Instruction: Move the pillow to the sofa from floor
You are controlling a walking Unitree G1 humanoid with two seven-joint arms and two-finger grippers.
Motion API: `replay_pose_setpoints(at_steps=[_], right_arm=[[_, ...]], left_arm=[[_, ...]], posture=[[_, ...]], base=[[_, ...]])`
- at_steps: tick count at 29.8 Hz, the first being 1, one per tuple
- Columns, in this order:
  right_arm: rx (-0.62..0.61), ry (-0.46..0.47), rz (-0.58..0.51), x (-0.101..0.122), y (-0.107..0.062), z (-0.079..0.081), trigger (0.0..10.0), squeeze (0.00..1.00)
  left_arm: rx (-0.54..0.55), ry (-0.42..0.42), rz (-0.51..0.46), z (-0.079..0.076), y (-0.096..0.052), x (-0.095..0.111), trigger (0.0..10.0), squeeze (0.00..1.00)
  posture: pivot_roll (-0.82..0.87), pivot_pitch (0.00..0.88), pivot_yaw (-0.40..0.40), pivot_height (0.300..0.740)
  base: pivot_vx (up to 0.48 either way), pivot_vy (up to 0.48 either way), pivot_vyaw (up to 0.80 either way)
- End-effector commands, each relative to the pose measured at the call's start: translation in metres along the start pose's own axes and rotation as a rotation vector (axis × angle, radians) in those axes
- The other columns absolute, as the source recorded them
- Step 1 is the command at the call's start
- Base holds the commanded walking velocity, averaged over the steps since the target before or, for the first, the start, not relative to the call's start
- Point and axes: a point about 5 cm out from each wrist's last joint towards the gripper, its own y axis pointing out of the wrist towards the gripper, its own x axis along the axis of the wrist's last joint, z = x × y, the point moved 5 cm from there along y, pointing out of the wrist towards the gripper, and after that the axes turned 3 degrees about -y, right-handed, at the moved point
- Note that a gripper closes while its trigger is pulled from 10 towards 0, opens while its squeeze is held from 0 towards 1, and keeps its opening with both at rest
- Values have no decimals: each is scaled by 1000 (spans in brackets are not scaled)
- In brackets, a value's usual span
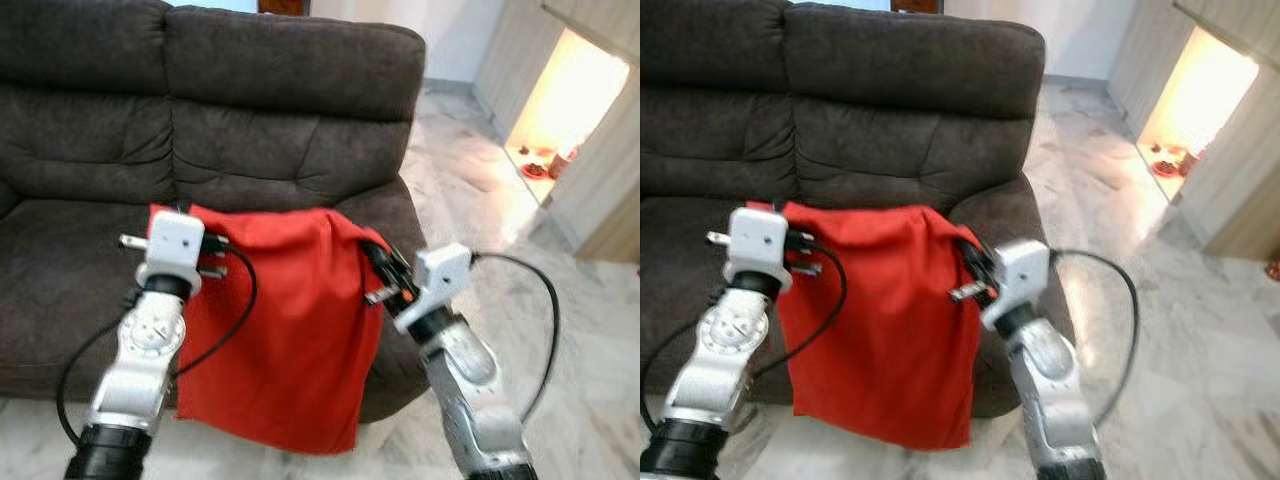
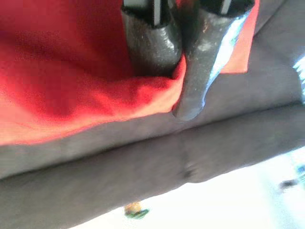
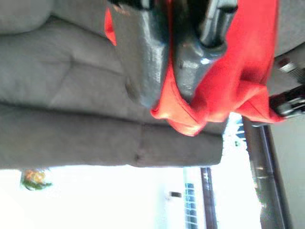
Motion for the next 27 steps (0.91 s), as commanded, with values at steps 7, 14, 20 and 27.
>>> replay_pose_setpoints(at_steps=[7, 14, 20, 27], right_arm=[[28, -2, -50, 18, 1, 2, 10000, 0], [-15, -11, -43, 19, 5, -4, 10000, 0], [-1, -7, -56, 24, 10, 2, 10000, 0], [-36, -25, -141, 53, 31, -3, 10000, 0]], left_arm=[[10, -32, -146, 1, 9, 50, 10000, 0], [11, -30, -135, 4, 10, 52, 10000, 0], [24, -30, -140, 9, 13, 57, 10000, 0], [15, -30, -161, 9, 18, 68, 10000, 0]], posture=[[173, 96, -47, 740], [175, 99, -45, 740], [177, 101, -43, 740], [175, 103, -33, 740]], base=[[367, 0, 571], [366, 0, 0], [368, 0, 0], [368, 0, 0]])
